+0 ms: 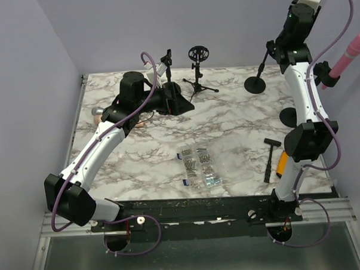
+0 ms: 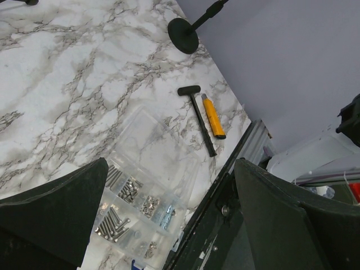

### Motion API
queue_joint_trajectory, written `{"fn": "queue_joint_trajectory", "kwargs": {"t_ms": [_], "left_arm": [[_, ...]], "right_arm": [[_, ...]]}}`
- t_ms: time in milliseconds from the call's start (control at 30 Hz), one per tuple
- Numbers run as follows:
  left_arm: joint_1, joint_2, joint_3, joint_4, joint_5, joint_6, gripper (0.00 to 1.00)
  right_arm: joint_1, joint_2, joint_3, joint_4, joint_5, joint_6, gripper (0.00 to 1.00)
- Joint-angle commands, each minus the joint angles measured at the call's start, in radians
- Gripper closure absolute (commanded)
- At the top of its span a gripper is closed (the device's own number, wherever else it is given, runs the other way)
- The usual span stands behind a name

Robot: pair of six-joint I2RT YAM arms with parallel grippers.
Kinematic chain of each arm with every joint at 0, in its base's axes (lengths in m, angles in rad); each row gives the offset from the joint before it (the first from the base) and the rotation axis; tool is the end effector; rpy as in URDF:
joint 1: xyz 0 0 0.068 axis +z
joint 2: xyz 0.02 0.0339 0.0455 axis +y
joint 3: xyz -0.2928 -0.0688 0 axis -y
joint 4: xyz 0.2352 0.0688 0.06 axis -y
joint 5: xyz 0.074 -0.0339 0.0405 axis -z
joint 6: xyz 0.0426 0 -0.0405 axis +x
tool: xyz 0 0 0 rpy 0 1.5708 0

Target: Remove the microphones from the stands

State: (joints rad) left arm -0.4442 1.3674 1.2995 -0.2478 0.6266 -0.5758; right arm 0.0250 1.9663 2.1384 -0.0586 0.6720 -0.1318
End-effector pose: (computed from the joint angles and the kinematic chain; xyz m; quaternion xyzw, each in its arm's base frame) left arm 0.2626 -0.1526 0.4105 0.1299 0.7803 -0.4904 0.3657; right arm 0.4614 -0.0150 0.4952 0.1960 0.6460 -0.2568 0.6916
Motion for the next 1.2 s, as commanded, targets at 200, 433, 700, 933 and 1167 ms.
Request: {"fn": "queue_joint_trajectory", "kwargs": {"t_ms": [200, 433, 700, 933, 1167], "left_arm": [[0.012, 0.009, 0.009, 0.005, 0.008, 0.023, 0.01], [0.016, 0.019, 0.009, -0.002, -0.001, 0.033, 0.01], [0.016, 0.047, -0.003, 0.029, 0.035, 0.016, 0.02], [0.016, 0.029, -0.073, 0.222, 0.174, -0.075, 0.05], [-0.005, -0.009, -0.148, 0.369, 0.191, -0.14, 0.1]], "right_arm": [[0.022, -0.248, -0.009, -0.149, -0.138, 0.235, 0.87], [0.037, -0.565, -0.529, -0.027, -0.626, 0.515, 0.9], [0.198, -0.698, -1.018, 0.105, -1.05, 0.594, 0.92], [0.377, -0.737, -1.298, 0.273, -1.139, 0.676, 0.93], [0.39, -0.757, -1.457, 0.473, -1.237, 0.821, 0.93]]}}
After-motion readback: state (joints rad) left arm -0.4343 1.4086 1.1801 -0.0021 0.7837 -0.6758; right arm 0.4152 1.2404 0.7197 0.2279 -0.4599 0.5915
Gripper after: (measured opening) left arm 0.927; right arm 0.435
